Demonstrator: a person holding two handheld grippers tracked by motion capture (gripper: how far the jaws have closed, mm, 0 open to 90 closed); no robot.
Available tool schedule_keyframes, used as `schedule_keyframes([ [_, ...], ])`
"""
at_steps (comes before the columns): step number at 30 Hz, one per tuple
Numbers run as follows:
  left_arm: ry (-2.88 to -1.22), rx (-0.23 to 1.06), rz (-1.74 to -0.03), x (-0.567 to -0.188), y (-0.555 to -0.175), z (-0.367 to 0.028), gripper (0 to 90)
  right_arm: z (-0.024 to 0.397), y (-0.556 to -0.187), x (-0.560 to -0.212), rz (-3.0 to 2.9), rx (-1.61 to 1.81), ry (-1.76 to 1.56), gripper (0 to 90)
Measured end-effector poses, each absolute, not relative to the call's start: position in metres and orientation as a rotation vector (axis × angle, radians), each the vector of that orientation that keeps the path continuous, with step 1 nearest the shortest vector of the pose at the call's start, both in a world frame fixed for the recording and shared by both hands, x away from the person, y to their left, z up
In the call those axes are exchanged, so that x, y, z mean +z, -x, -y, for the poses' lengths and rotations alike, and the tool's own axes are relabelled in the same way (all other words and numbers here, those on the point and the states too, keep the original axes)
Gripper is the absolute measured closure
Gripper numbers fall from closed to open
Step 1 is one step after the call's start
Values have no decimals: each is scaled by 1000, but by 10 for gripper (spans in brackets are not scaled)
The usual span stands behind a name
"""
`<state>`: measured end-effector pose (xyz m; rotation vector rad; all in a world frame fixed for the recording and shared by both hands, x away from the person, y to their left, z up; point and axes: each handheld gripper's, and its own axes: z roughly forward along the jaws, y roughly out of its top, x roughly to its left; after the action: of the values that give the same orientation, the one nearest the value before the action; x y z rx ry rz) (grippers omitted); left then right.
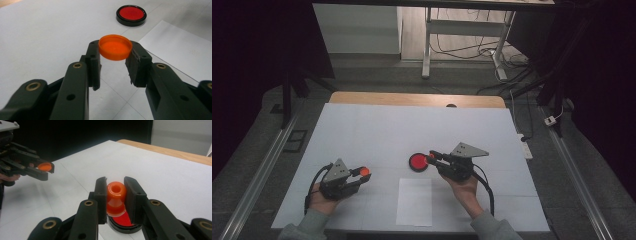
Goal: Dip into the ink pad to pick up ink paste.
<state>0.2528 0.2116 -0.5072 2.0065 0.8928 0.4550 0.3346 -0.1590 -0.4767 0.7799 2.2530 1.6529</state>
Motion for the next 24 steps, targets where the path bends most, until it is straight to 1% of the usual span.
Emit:
schedule_keyframes([
  [24, -2008, 452, -898, -509, -254, -212, 647, 137, -352, -489, -2328, 1587, -782, 727],
])
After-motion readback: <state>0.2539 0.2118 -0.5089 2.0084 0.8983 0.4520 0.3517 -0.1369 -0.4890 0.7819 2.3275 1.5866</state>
